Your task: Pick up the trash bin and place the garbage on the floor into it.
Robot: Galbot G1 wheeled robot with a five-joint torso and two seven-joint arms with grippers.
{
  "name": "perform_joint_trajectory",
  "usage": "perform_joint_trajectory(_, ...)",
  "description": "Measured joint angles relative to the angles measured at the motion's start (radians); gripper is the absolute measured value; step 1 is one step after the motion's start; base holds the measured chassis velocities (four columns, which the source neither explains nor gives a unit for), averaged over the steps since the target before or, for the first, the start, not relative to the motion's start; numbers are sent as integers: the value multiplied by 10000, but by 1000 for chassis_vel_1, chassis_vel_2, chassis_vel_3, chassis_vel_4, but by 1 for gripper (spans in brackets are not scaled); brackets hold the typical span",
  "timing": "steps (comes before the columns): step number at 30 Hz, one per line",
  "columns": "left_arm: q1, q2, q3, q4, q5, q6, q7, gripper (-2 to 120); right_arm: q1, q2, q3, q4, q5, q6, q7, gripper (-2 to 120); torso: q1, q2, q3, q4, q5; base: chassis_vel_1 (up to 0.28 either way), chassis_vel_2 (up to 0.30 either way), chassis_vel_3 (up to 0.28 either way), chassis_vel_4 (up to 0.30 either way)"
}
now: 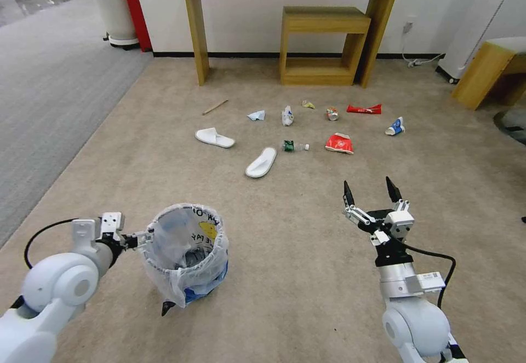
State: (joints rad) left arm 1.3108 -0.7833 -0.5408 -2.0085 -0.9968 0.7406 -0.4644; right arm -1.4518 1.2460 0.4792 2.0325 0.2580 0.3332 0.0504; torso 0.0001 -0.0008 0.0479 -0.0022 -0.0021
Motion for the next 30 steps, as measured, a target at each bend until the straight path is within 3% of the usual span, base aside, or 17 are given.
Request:
perform_joint_trajectory(22, -422, 307, 685, 676, 101, -39, -491, 100, 129, 160, -245, -183, -226, 47, -41, 100, 0, 0, -1, 2, 1, 0, 0, 0, 0)
perform_joint_trajectory(30, -671, -91, 976, 1003, 44, -46, -473, 100, 154, 134, -248, -302, -242, 43, -45, 100, 0, 0, -1, 1, 1, 0, 0, 0, 0)
